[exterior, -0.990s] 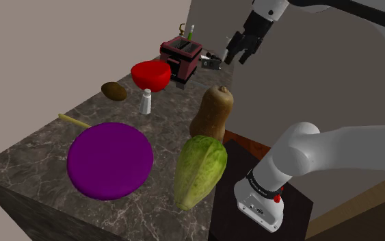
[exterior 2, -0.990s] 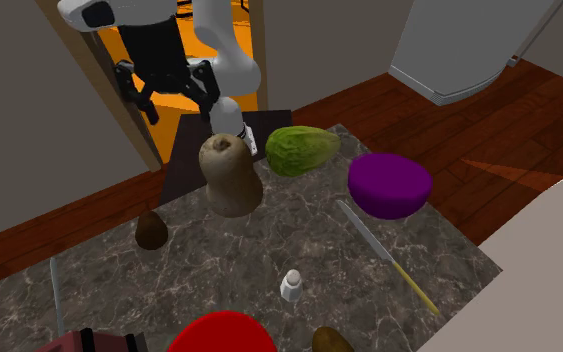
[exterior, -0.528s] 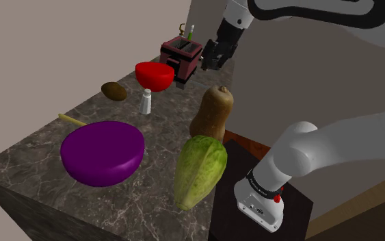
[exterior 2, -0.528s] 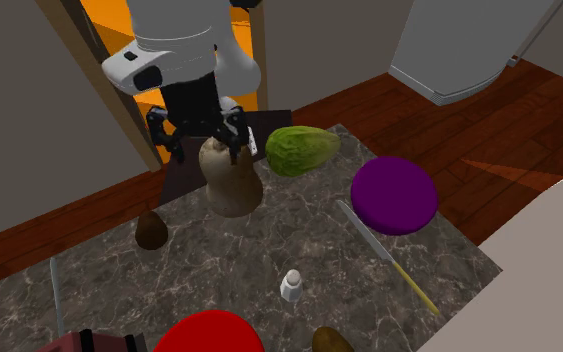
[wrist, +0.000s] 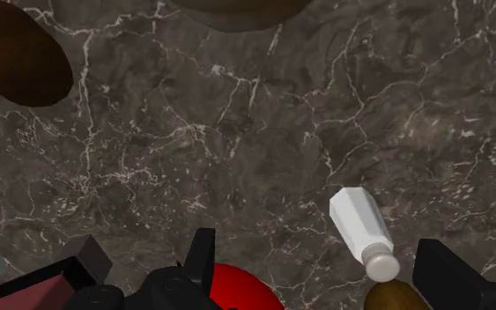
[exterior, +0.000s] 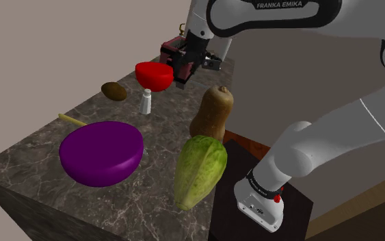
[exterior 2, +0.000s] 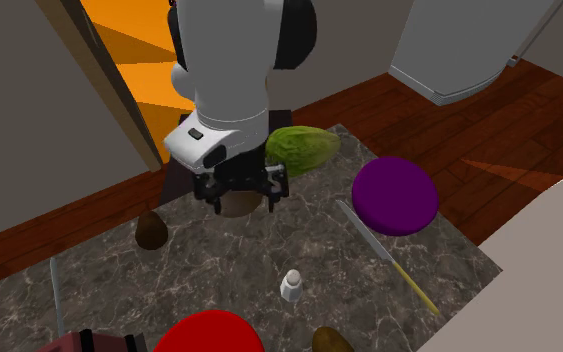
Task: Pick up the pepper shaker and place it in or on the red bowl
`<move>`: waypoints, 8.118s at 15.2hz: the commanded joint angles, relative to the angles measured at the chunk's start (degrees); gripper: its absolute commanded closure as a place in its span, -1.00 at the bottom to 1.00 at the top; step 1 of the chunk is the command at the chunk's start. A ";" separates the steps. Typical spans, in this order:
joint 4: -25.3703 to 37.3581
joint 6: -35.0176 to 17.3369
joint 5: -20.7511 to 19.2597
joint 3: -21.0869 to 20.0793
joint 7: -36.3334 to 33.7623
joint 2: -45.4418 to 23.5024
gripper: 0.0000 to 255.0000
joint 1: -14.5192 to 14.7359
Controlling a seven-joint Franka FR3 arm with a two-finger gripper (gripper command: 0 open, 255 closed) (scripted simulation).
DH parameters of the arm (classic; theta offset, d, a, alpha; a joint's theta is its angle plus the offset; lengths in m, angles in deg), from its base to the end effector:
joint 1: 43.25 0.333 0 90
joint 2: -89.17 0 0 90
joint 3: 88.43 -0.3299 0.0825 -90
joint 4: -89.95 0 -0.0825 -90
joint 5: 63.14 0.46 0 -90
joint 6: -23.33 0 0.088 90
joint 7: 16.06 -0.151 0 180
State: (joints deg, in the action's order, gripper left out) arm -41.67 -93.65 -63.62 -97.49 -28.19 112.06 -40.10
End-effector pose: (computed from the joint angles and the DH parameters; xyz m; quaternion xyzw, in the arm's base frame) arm 0.5073 0.1104 0.4601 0.9970 -0.0016 0.0752 0.0194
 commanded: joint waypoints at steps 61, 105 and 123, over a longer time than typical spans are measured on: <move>23.23 2.25 -6.97 -6.29 -6.14 -22.28 1.00 1.70; 68.92 21.61 -9.13 -1.36 8.71 -47.51 1.00 -4.45; 56.87 12.15 -8.86 -1.34 7.90 -44.95 1.00 -5.37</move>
State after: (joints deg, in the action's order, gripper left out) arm 15.19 -81.50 -72.48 -98.83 -20.29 67.10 -45.47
